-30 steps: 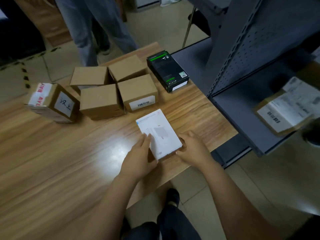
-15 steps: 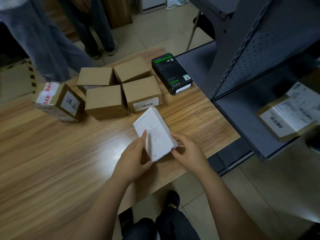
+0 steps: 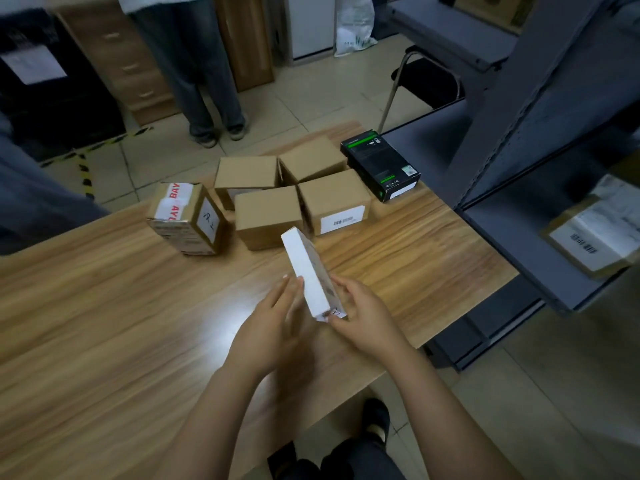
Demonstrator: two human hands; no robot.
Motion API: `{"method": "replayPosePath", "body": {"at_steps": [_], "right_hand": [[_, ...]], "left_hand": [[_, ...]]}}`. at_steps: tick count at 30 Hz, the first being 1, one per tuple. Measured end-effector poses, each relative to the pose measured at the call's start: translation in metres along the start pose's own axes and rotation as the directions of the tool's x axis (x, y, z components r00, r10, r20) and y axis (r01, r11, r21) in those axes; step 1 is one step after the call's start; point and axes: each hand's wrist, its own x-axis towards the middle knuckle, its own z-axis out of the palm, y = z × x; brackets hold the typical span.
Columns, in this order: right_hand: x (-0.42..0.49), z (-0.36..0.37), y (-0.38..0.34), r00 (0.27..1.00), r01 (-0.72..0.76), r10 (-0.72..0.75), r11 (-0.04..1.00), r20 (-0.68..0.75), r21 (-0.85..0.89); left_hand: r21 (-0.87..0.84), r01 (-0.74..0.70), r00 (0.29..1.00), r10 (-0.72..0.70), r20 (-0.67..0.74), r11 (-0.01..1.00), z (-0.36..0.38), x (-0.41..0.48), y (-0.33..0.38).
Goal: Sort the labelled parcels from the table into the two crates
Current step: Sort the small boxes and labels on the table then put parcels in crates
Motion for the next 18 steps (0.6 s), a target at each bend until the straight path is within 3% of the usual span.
{"method": "replayPosePath", "body": {"at_steps": [5, 10, 18], "right_hand": [[0.007, 0.039, 0.004, 0.992, -0.125, 0.128, 0.984, 0.017, -0.127], [0.006, 0.061, 0.002, 0.981, -0.169, 0.142, 0.957, -0.129, -0.234], [0.001, 0.081, -0.016, 0.948, -0.259, 0.202, 0.937, -0.244, -0.234]], "left_hand": [[-0.026, 0.033, 0.999, -0.032, 0.044, 0.999, 0.004, -0.011, -0.036], [-0.009, 0.044, 0.99, -0.042, 0.133, 0.999, 0.017, -0.015, -0.066], [0.046, -0.019, 0.999, 0.021, -0.042, 0.999, 0.011, -0.022, -0.084]]}}
